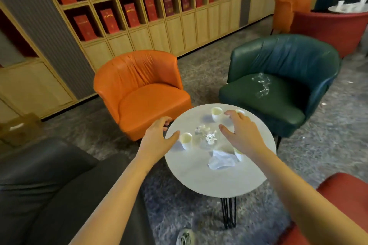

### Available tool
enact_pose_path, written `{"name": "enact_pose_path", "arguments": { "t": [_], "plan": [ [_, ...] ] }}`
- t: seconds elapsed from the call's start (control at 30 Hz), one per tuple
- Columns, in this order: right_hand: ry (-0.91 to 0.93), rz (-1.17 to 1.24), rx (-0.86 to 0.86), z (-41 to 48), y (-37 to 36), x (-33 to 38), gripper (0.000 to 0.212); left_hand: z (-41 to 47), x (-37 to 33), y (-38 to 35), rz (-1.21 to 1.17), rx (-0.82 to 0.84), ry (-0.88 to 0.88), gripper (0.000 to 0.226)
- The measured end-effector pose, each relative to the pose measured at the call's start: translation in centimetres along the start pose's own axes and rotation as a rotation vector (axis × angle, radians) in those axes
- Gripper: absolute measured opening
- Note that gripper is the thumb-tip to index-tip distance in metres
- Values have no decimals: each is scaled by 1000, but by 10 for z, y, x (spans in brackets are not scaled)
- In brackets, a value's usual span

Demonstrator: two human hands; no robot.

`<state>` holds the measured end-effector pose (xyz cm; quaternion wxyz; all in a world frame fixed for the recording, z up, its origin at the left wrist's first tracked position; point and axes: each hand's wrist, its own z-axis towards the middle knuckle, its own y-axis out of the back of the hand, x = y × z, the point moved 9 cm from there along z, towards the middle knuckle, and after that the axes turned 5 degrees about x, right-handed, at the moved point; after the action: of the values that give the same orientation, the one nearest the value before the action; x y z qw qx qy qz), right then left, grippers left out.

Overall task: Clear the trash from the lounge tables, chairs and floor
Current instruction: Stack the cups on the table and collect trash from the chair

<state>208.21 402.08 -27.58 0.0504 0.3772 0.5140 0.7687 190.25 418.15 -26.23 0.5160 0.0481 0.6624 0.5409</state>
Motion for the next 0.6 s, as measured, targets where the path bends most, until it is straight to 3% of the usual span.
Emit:
{"name": "enact_pose_path", "arguments": {
  "t": [0.3, 0.6],
  "plan": [
    [-304, 29, 36, 123, -101, -35, 46, 183, 88, -45, -43, 230, -58, 43],
    [-523, 56, 149, 142, -182, -110, 48, 244, 160, -145, -69, 439, 18, 44]
  ]
}}
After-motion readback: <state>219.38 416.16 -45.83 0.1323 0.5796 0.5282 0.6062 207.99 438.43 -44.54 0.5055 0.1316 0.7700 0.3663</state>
